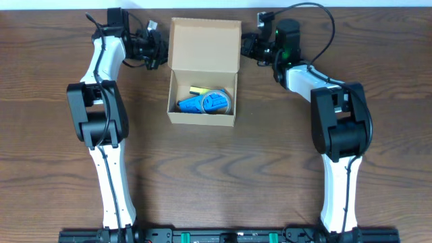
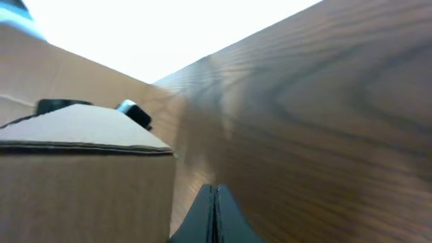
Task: Pack container
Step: 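Push the side flaps inward with both grippers to start closing, then press the lid down over the box with the right gripper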
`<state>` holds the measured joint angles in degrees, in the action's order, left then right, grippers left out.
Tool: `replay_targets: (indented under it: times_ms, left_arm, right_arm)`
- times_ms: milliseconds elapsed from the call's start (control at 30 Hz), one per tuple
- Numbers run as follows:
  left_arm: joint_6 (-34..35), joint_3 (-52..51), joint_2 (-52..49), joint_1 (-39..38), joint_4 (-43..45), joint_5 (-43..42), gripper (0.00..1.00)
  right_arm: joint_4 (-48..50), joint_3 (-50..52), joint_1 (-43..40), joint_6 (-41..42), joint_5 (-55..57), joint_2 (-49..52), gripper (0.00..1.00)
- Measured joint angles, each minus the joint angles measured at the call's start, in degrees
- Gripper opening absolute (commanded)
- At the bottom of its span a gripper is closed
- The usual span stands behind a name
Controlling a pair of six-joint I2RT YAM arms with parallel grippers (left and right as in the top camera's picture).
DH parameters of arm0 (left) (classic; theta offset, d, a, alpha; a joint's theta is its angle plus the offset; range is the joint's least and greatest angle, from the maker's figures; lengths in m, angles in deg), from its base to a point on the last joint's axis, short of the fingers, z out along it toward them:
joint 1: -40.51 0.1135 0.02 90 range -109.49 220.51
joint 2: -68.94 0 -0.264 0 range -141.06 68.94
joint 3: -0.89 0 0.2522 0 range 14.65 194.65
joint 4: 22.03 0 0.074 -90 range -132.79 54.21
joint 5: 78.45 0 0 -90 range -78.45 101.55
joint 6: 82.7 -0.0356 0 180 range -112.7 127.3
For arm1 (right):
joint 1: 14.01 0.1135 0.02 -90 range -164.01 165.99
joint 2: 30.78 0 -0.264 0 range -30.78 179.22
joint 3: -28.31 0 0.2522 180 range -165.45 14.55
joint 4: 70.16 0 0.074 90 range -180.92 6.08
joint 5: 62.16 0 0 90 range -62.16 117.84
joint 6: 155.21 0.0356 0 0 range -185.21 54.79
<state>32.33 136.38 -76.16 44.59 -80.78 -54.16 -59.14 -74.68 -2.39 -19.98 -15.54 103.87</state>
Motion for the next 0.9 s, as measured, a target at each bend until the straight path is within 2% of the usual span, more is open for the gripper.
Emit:
replay_targets:
  times_ms: [233,367,567,700,900]
  left_arm:
    - [-10.54,11.23,-0.79,0.42,-19.76,3.41,0.05]
    - [-14.95,15.65,-0.79,0.37,-25.2,5.44,0.05]
    - [-19.58,16.61,-0.79,0.31,-30.25,6.67,0.05]
    - [-22.23,17.14,-0.79,0.31,-34.23,7.3,0.05]
    - [-25.29,20.46,-0.79,0.26,-40.5,8.92,0.05]
  right_arm:
    - [0.0,-1.49,0.0,-1.09,-5.27,0.0,0.01]
    - [-0.02,-1.9,0.0,-1.64,-7.61,-0.02,0.01]
    - [-1.16,-1.9,0.02,-2.97,-9.6,-1.01,0.01]
    - [-7.91,-1.9,0.13,-6.14,-9.97,-4.7,0.01]
    - [-25.53,-2.19,1.62,-16.33,-8.48,-13.0,0.01]
